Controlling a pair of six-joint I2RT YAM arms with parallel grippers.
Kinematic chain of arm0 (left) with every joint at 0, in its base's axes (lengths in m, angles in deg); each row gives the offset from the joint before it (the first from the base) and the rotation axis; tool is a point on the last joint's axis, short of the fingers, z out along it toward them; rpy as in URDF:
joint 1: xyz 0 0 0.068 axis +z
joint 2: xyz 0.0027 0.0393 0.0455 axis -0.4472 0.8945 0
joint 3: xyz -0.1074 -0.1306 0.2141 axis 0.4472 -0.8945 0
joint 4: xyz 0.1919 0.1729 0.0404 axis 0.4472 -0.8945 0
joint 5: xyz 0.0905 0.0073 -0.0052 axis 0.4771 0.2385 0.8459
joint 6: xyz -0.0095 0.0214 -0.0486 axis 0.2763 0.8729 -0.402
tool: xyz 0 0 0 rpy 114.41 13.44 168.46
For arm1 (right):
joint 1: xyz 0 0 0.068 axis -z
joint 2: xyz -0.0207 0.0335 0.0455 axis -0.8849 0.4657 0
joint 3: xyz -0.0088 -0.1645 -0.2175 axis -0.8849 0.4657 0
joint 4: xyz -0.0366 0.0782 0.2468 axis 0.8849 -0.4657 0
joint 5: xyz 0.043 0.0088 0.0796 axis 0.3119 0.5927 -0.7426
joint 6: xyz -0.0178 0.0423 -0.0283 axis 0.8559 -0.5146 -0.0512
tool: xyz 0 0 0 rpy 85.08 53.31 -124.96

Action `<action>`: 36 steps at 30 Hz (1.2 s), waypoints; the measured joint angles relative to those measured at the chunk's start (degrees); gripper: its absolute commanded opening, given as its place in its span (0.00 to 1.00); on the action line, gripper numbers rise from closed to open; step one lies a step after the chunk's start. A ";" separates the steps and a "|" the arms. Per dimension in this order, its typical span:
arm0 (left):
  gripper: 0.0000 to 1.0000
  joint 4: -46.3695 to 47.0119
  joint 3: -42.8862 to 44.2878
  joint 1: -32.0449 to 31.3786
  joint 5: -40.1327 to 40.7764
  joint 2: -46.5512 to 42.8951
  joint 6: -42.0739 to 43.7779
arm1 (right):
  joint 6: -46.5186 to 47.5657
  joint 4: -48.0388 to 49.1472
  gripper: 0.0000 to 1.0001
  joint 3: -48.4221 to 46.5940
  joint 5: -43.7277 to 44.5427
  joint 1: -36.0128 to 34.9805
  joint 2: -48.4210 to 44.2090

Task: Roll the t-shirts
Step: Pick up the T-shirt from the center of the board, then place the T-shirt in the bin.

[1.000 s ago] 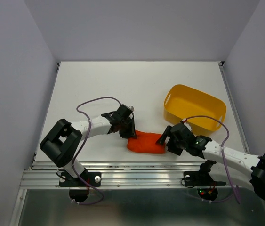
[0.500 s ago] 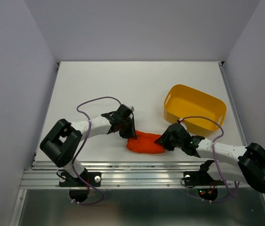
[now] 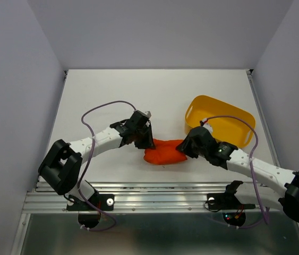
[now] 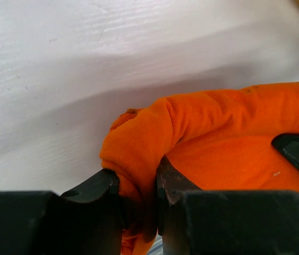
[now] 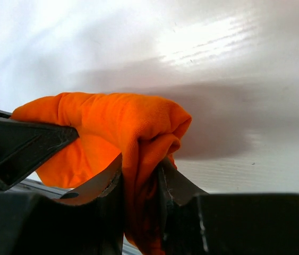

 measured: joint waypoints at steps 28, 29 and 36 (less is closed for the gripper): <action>0.00 -10.32 58.64 -1.44 -1.77 24.24 8.50 | 23.39 -17.05 0.01 -26.10 22.38 16.09 -3.91; 0.00 -10.05 61.07 -1.84 -2.16 26.49 8.83 | 24.02 -17.25 0.01 -26.10 22.93 16.87 -3.72; 0.00 -9.18 71.91 -4.44 -4.33 38.14 10.10 | 26.82 -18.95 0.01 -25.18 23.85 23.23 -2.78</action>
